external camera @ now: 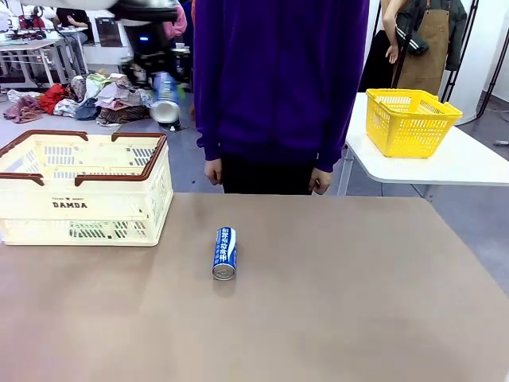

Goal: Place the drinks into the Shopping basket.
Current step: Pick up one drink and place it into the Shopping basket.

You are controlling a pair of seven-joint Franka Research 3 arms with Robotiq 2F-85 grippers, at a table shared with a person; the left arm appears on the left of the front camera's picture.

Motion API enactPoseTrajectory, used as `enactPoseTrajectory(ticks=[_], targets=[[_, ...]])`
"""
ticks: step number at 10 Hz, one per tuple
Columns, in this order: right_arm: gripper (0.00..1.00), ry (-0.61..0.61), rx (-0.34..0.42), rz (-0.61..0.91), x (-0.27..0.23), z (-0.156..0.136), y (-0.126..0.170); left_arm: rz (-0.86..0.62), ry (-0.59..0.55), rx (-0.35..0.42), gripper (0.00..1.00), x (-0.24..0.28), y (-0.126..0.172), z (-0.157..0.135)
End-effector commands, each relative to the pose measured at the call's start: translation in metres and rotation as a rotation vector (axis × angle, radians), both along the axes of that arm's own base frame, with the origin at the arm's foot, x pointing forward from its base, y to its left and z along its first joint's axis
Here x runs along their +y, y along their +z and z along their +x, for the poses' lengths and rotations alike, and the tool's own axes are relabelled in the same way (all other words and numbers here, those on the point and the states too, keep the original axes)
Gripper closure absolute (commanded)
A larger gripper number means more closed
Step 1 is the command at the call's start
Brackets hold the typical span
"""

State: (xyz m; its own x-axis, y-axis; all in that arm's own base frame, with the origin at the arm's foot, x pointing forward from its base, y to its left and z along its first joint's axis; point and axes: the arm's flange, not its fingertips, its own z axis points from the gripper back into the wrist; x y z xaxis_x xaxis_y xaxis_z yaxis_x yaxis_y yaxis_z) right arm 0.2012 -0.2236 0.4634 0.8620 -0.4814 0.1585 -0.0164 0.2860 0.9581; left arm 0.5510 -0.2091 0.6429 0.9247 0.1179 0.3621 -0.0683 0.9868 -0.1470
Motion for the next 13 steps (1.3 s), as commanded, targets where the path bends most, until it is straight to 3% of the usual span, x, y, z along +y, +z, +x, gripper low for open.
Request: enactPoseTrajectory(ticks=[1, 4, 6, 7, 11, 13], targets=[[0.00, 0.002, -0.038, 0.009, 0.000, 0.002, 0.001, -0.006, 0.068, 0.100, 1.00, 0.065, -0.014, 0.013], [0.00, 0.002, -0.038, 0.009, 0.000, 0.002, 0.001, -0.149, 0.231, 0.147, 1.00, 0.193, -0.053, 0.011], [0.00, 0.002, -0.038, 0.009, 0.000, 0.002, 0.001, -0.247, 0.397, 0.102, 1.00, 0.212, -0.062, -0.003], [0.00, 0.002, -0.038, 0.009, 0.000, 0.002, 0.001, -0.121, 0.271, 0.176, 1.00, 0.216, -0.061, 0.022], [0.00, 0.002, -0.038, 0.009, 0.000, 0.002, 0.001, -0.150, 0.297, 0.181, 1.00, 0.217, -0.070, 0.018], [0.00, 0.002, -0.038, 0.009, 0.000, 0.002, 0.001, 0.009, 0.058, 0.193, 1.00, 0.191, -0.096, 0.046]])
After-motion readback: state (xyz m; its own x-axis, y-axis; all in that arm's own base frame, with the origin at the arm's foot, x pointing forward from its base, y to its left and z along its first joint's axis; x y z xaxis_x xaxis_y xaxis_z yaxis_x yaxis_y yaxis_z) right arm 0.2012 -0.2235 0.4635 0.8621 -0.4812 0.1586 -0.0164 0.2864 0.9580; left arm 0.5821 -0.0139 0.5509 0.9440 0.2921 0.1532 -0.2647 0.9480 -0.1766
